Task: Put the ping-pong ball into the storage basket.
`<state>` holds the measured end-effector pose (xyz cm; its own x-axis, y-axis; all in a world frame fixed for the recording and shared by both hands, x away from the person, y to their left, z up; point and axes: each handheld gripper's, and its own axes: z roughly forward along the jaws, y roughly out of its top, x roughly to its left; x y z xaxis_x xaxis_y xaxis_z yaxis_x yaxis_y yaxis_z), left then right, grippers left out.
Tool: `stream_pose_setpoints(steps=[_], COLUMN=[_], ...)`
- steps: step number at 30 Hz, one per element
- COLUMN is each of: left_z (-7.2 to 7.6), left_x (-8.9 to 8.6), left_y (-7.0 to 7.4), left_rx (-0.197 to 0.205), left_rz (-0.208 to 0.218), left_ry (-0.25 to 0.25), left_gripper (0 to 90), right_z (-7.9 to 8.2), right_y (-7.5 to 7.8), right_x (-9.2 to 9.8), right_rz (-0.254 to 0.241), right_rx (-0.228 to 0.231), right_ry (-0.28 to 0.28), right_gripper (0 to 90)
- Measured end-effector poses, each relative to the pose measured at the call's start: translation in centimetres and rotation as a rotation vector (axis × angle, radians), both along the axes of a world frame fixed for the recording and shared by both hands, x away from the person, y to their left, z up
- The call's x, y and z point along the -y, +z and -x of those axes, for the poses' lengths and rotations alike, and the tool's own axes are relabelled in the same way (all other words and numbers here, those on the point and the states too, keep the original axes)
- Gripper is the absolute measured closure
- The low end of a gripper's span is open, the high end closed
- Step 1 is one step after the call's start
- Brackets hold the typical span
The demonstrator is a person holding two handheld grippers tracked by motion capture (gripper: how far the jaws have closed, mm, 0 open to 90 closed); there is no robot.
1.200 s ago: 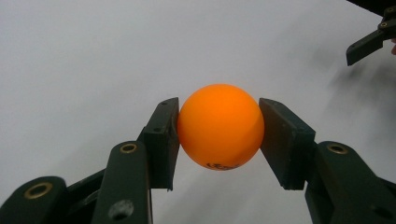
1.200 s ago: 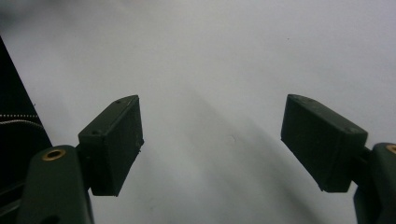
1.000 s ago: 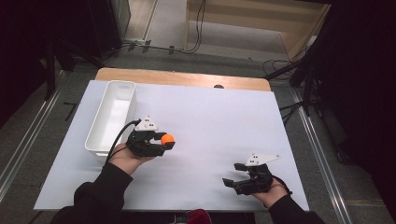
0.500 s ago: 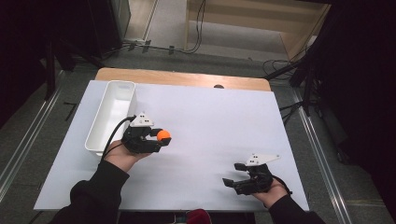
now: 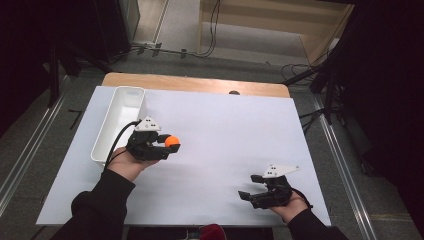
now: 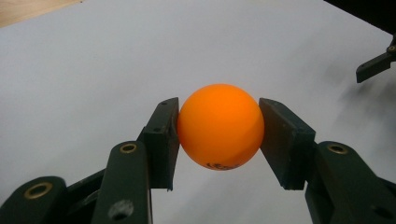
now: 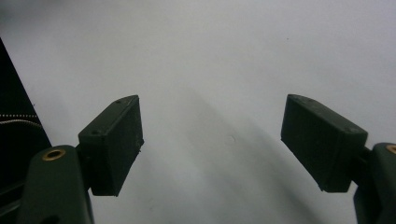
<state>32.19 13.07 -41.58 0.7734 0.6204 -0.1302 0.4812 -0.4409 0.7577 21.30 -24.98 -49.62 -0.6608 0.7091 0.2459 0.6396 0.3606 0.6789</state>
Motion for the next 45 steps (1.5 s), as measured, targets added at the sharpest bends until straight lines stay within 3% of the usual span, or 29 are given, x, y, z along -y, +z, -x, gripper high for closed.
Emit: stream_pose_setpoints(steps=[6, 10, 24, 45], left_z=[-0.2, -0.3, -0.9, -1.5], left_x=[-0.5, -0.7, -2.1, -4.4], left_y=[0.4, 0.7, 1.5, 2.5], left_rx=[-0.008, 0.016, 0.004, 0.010], left_rz=[0.008, -0.024, 0.004, -0.005], left_ry=[0.014, 0.031, 0.071, 0.140], left_gripper=[50.7, 50.7, 50.7, 50.6], right_z=[0.0, 0.0, 0.0, 0.0], right_y=[0.0, 0.0, 0.0, 0.0], right_x=[0.0, 0.0, 0.0, 0.0], right_rz=[0.000, 0.000, -0.001, -0.003], right_rx=[0.000, 0.000, 0.002, 0.006], right_ry=[-0.001, -0.002, -0.002, -0.002], right_gripper=[19.5, 19.5, 19.5, 19.5])
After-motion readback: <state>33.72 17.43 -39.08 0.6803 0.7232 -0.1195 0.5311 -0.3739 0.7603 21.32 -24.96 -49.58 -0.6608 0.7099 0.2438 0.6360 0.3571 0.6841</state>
